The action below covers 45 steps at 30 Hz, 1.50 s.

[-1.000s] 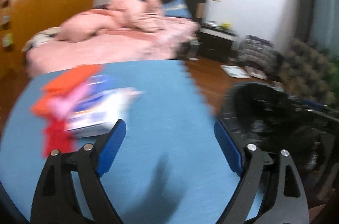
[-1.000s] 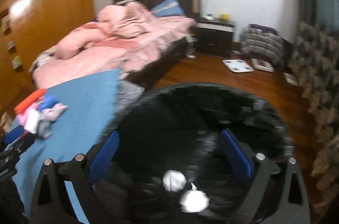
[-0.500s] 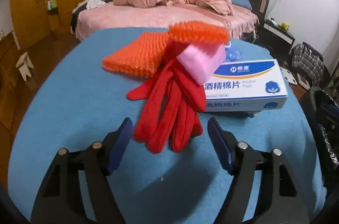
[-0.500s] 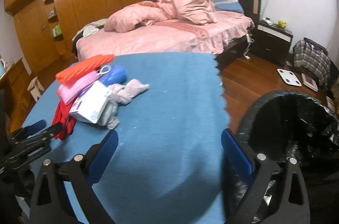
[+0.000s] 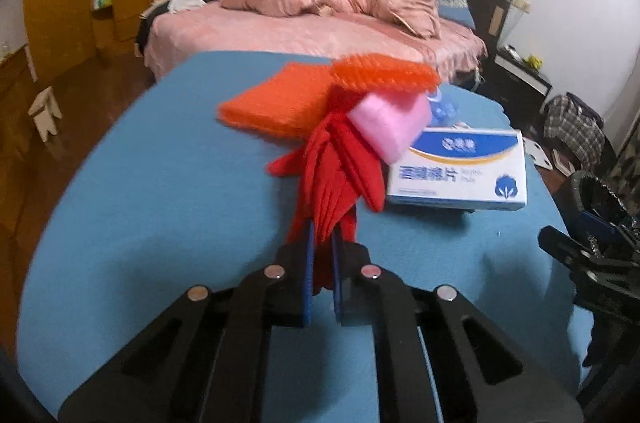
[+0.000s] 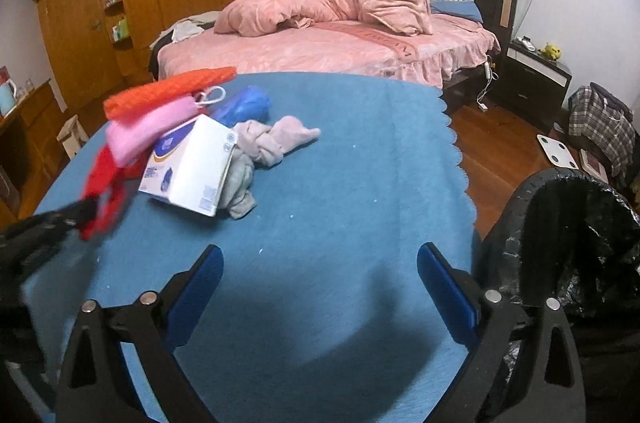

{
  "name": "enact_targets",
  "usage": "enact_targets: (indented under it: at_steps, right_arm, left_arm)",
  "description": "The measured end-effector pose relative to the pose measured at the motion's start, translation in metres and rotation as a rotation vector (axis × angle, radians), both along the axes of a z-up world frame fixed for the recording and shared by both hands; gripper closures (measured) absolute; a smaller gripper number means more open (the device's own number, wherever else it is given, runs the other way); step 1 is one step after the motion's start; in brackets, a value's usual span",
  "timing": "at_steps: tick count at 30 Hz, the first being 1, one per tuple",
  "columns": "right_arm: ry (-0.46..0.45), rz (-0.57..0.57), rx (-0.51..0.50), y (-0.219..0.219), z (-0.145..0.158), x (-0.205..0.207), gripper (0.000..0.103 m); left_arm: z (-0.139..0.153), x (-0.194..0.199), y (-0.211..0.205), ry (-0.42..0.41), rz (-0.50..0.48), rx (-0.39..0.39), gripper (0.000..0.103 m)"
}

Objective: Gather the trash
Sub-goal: 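Return both tools to the pile on the table, then grasp the white alcohol-pad box with the right tool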

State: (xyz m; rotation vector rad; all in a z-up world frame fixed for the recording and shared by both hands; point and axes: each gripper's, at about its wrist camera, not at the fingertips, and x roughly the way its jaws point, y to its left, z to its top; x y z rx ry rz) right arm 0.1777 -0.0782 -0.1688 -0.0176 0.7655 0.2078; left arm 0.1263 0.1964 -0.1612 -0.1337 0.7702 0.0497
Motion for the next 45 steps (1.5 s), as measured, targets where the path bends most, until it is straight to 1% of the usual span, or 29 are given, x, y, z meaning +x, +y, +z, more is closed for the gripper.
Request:
enact_targets:
  at_steps: [2, 4, 6, 8, 11, 12, 13, 17, 20, 22, 23, 24, 25, 26, 28, 31, 35, 37, 38, 39, 40, 43, 45]
  right_arm:
    - [0.004, 0.007, 0.001, 0.004, -0.002, -0.002, 0.008]
    - [0.005, 0.016, -0.003, 0.007, -0.004, -0.004, 0.008]
    - [0.005, 0.022, -0.008, 0.01, -0.005, -0.006, 0.008]
    - [0.005, 0.028, -0.008, 0.012, -0.006, -0.008, 0.008]
    - [0.003, 0.039, -0.006, 0.014, -0.004, -0.011, 0.008]
    - [0.0, 0.044, -0.004, 0.015, -0.003, -0.011, 0.008]
    - [-0.006, 0.052, -0.002, 0.017, -0.001, -0.012, 0.008]
    - [-0.02, 0.083, 0.015, 0.023, 0.004, -0.01, 0.008]
    - [-0.024, 0.119, 0.035, 0.031, 0.006, -0.005, 0.012]
    - [-0.019, 0.155, 0.048, 0.038, 0.005, 0.0, 0.018]
    - [-0.014, 0.166, 0.054, 0.041, 0.004, 0.001, 0.02]
    - [-0.005, 0.179, 0.062, 0.044, 0.003, 0.003, 0.026]
    - [0.01, 0.196, 0.076, 0.046, 0.001, 0.006, 0.034]
    - [0.023, 0.208, 0.09, 0.048, -0.001, 0.007, 0.039]
    - [0.048, 0.226, 0.109, 0.049, -0.004, 0.008, 0.059]
    - [0.054, 0.237, 0.113, 0.046, -0.006, -0.001, 0.067]
    - [0.071, 0.257, 0.115, 0.048, -0.011, -0.013, 0.067]
    - [0.07, 0.268, 0.111, 0.051, -0.012, -0.014, 0.065]
    - [0.064, 0.265, 0.104, 0.053, -0.011, -0.014, 0.062]
    - [0.057, 0.256, 0.097, 0.053, -0.011, -0.014, 0.051]
    - [0.045, 0.231, 0.091, 0.053, -0.009, -0.012, 0.043]
    - [0.035, 0.212, 0.093, 0.05, -0.006, -0.007, 0.037]
    - [0.023, 0.22, 0.091, 0.05, -0.006, -0.003, 0.037]
  left_arm:
    - [0.003, -0.017, 0.01, -0.004, 0.032, 0.02, 0.096]
    - [0.001, -0.03, 0.02, 0.015, 0.055, 0.021, 0.096]
    - [-0.004, -0.04, 0.024, 0.039, 0.056, 0.027, 0.096]
    - [-0.007, -0.045, 0.026, 0.052, 0.045, 0.022, 0.093]
    - [-0.006, -0.046, 0.027, 0.037, 0.035, 0.003, 0.078]
    - [-0.004, -0.044, 0.025, 0.027, 0.029, -0.001, 0.066]
    - [-0.002, -0.043, 0.024, 0.017, 0.027, 0.003, 0.06]
    - [0.001, -0.04, 0.02, -0.003, 0.028, 0.002, 0.056]
    - [0.003, -0.042, 0.02, -0.022, 0.045, 0.003, 0.053]
    - [0.005, -0.043, 0.021, -0.028, 0.058, 0.007, 0.049]
    - [0.004, -0.043, 0.023, -0.026, 0.062, 0.005, 0.048]
    - [0.004, -0.043, 0.024, -0.024, 0.067, 0.002, 0.048]
    - [0.003, -0.042, 0.024, -0.021, 0.071, 0.003, 0.048]
    - [0.003, -0.042, 0.024, -0.019, 0.075, 0.006, 0.048]
    - [0.002, -0.042, 0.025, -0.015, 0.08, 0.008, 0.048]
    - [0.001, -0.043, 0.025, -0.014, 0.079, 0.013, 0.048]
    - [0.0, -0.044, 0.021, -0.013, 0.077, 0.012, 0.047]
    - [-0.001, -0.044, 0.019, -0.011, 0.076, 0.01, 0.047]
    - [-0.001, -0.044, 0.018, -0.01, 0.077, 0.011, 0.047]
    - [-0.001, -0.044, 0.018, -0.01, 0.078, 0.013, 0.047]
    - [-0.001, -0.044, 0.019, -0.01, 0.079, 0.014, 0.047]
    - [-0.001, -0.046, 0.019, -0.013, 0.085, 0.012, 0.046]
    - [-0.003, -0.045, 0.02, -0.012, 0.088, 0.011, 0.046]
